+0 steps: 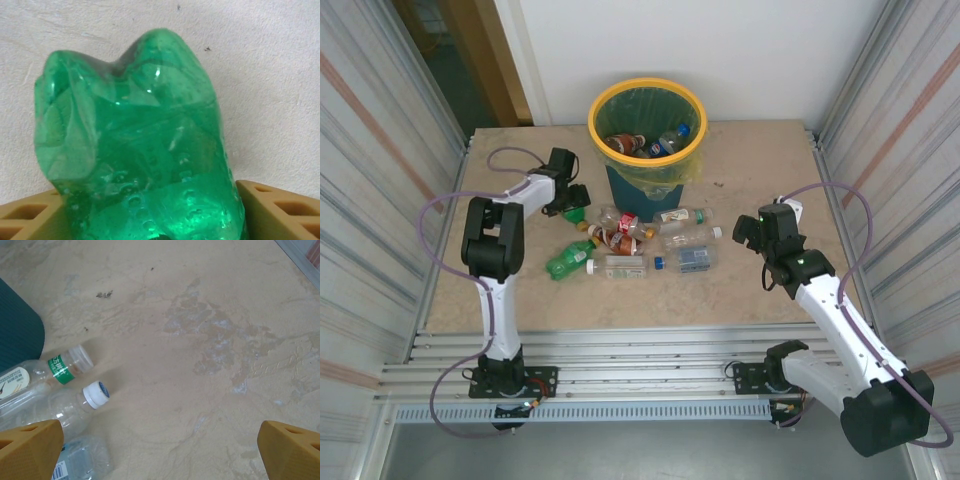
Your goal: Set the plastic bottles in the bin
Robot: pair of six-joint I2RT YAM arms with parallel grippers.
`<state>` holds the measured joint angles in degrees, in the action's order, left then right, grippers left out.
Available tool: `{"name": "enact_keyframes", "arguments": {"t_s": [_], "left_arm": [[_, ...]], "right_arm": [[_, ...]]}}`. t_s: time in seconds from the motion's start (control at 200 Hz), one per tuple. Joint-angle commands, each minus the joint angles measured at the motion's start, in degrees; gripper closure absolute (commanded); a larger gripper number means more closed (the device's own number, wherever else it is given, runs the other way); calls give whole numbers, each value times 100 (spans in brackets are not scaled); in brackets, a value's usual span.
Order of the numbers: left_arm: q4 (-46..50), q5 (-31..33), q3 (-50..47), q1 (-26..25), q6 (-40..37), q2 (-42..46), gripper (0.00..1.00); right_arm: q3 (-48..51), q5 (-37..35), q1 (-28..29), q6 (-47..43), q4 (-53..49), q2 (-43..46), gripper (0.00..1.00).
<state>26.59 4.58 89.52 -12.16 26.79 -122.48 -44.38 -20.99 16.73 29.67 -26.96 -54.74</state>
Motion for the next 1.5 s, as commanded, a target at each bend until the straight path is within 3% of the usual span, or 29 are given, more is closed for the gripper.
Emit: {"name": "enact_keyframes", "arguments": {"t_s": [0.0,0.255,0.466,0.751,1.067,1.262,1.493], "left_arm": [[134,116,-84,104,-74,-110,29],[-291,131,-672,257,-26,419,46],[-537,238,-1114,267,-154,1232,48],[-680,-54,-1566,243,-358,3010,48],[-941,-419,-1277,-374,-661,4454,48],[-1263,-578,-695,-805,-770,4555,48],[-1832,-773,322,-1166,-696,3749,50]], "right_arm": [[60,-70,-39,199,5,-42,2],[36,-81,-34,272,-21,-70,2],[51,-64,-30,313,6,-38,2],[214,-45,-30,365,117,26,2],[456,-23,-30,522,131,255,2],[588,-19,-30,668,113,472,2],[566,-94,-28,938,-127,587,2]]}}
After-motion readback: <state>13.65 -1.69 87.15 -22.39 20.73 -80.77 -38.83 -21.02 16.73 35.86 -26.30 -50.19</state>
